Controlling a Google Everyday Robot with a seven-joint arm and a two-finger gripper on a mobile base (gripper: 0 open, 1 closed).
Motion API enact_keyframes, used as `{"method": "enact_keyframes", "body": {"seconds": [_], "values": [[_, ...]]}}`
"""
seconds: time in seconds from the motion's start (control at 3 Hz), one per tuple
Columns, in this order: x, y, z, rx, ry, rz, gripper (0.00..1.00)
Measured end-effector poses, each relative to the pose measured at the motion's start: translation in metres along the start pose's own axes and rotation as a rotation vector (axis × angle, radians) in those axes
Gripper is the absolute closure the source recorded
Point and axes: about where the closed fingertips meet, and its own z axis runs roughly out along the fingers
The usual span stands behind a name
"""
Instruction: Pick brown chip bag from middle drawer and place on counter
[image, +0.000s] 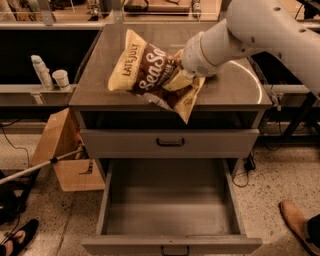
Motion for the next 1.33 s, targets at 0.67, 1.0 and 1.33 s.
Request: {"method": "enact_keyframes", "body": {"seconds": [0.67, 1.0, 1.33], "values": [[0.001, -0.042, 0.013, 0.023, 0.045, 0.003, 1.00], [0.016, -0.043, 0.025, 0.020, 0.063, 0.040, 1.00], [0.028, -0.045, 0.029, 0.025, 0.084, 0.073, 1.00]]}}
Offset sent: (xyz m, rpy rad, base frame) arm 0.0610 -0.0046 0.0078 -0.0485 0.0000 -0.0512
